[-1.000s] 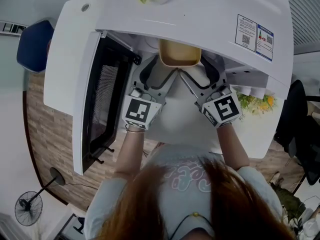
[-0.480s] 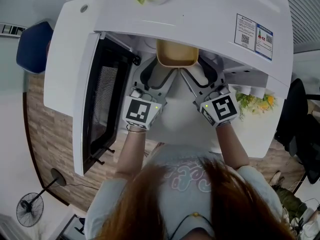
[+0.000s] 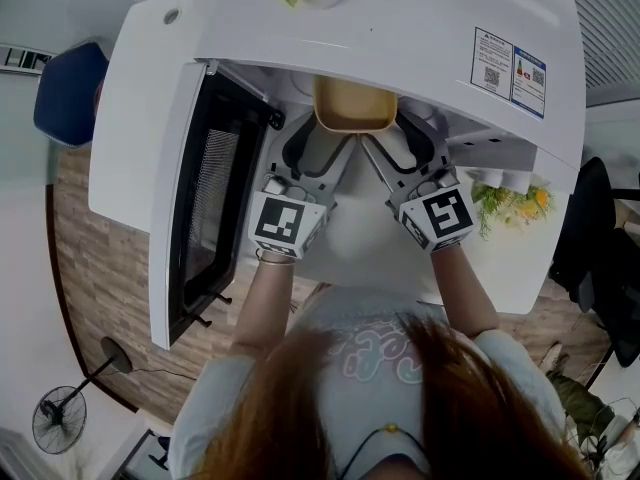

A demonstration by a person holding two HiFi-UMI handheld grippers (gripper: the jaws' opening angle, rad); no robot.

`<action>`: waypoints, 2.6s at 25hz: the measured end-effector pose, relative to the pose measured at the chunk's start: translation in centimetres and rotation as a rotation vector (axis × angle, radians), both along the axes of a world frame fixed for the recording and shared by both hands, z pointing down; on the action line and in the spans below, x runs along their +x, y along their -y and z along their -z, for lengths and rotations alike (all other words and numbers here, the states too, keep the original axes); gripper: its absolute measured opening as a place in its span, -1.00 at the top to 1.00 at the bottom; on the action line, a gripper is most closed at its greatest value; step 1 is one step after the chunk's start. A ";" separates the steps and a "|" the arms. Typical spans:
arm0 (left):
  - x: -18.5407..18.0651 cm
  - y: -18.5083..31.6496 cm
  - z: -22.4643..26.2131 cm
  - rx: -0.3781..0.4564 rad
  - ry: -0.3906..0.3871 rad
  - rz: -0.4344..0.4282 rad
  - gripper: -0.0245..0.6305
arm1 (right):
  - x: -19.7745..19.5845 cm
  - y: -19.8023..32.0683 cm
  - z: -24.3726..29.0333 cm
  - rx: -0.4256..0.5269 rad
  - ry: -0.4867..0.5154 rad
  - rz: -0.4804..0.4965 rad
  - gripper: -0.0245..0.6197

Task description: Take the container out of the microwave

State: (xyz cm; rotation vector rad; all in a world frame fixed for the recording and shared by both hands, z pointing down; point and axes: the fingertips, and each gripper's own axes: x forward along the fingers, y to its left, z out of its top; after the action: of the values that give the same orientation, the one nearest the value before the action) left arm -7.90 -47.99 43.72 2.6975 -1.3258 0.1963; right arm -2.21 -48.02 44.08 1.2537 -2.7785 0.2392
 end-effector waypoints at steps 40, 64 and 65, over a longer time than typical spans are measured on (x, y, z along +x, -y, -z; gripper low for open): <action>-0.7 -6.2 3.4 0.026 0.003 -0.064 0.22 | -0.5 -6.3 3.9 0.059 0.000 -0.049 0.23; -1.5 -13.6 7.1 0.075 -0.022 -0.089 0.25 | -1.2 -13.8 7.1 0.116 0.010 -0.079 0.23; -1.6 -14.0 7.2 0.076 -0.021 -0.090 0.25 | -1.3 -14.2 7.3 0.118 0.009 -0.080 0.23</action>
State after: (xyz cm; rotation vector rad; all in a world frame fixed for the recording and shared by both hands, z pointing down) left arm -9.51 -34.01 36.55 2.8166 -1.2313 0.1291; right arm -3.46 -33.82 36.78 1.3959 -2.7902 0.0869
